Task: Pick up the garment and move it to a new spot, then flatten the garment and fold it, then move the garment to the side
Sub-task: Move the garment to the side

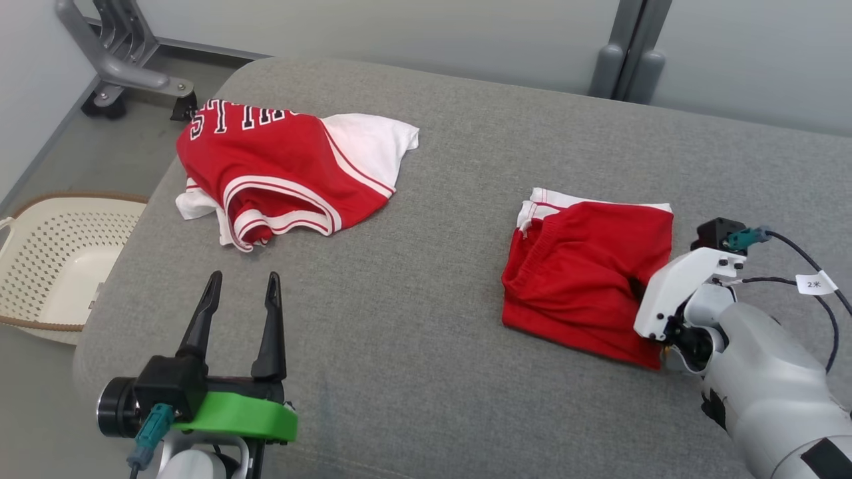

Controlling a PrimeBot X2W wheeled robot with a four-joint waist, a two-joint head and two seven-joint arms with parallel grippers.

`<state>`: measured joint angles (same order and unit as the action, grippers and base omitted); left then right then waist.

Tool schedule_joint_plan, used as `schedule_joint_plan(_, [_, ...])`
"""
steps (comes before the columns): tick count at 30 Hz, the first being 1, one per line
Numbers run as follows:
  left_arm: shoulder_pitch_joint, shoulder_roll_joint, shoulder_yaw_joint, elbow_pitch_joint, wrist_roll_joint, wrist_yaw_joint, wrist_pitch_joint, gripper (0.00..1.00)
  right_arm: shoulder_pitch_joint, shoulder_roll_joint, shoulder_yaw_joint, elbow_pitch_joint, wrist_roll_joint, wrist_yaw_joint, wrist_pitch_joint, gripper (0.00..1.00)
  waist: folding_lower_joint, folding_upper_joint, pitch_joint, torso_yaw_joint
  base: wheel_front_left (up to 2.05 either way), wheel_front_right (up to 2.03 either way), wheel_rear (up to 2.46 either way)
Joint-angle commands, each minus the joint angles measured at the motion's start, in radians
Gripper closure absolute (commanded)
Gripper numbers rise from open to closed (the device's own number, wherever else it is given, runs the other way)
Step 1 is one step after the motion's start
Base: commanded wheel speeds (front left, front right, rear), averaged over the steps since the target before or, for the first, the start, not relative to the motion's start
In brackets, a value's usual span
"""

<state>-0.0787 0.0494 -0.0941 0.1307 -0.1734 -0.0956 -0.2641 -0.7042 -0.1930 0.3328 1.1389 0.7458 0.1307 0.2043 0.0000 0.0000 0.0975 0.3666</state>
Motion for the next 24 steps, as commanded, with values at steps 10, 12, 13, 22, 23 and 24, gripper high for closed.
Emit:
schedule_joint_plan(10, [-0.019, 0.002, -0.018, 0.007, 0.026, -0.017, 0.0, 0.0, -0.041, -0.023, 0.078, -0.033, 0.024, 0.0, -0.105, 1.0, 0.0, 0.0, -0.052, -0.173, 0.0, 0.0, 0.0])
schedule_joint_plan(12, [-0.027, 0.002, -0.031, 0.011, 0.024, -0.019, 0.0, 0.0, -0.043, -0.028, 0.096, -0.042, 0.028, 0.0, -0.113, 1.0, 0.0, 0.0, -0.056, -0.222, 0.0, 0.0, 0.0])
schedule_joint_plan(13, [-0.03, 0.002, -0.036, 0.012, 0.023, -0.019, 0.0, 0.0, -0.043, -0.027, 0.105, -0.045, 0.03, 0.0, -0.115, 1.0, 0.0, 0.0, -0.056, -0.245, 0.0, 0.0, 0.0])
schedule_joint_plan(22, [-0.061, 0.002, -0.116, 0.029, -0.004, -0.023, 0.0, 0.0, -0.032, -0.062, 0.163, -0.072, 0.086, 0.0, -0.14, 1.0, 0.0, 0.0, -0.042, -0.448, 0.0, 0.0, 0.0])
schedule_joint_plan(23, [-0.065, 0.002, -0.12, 0.031, -0.007, -0.021, 0.0, 0.0, -0.032, -0.066, 0.17, -0.072, 0.089, 0.0, -0.143, 1.0, 0.0, 0.0, -0.038, -0.468, 0.0, 0.0, 0.0])
schedule_joint_plan(24, [-0.069, 0.002, -0.128, 0.033, -0.008, -0.021, 0.0, 0.0, -0.031, -0.07, 0.173, -0.072, 0.095, 0.0, -0.147, 1.0, 0.0, 0.0, -0.036, -0.48, 0.0, 0.0, 0.0])
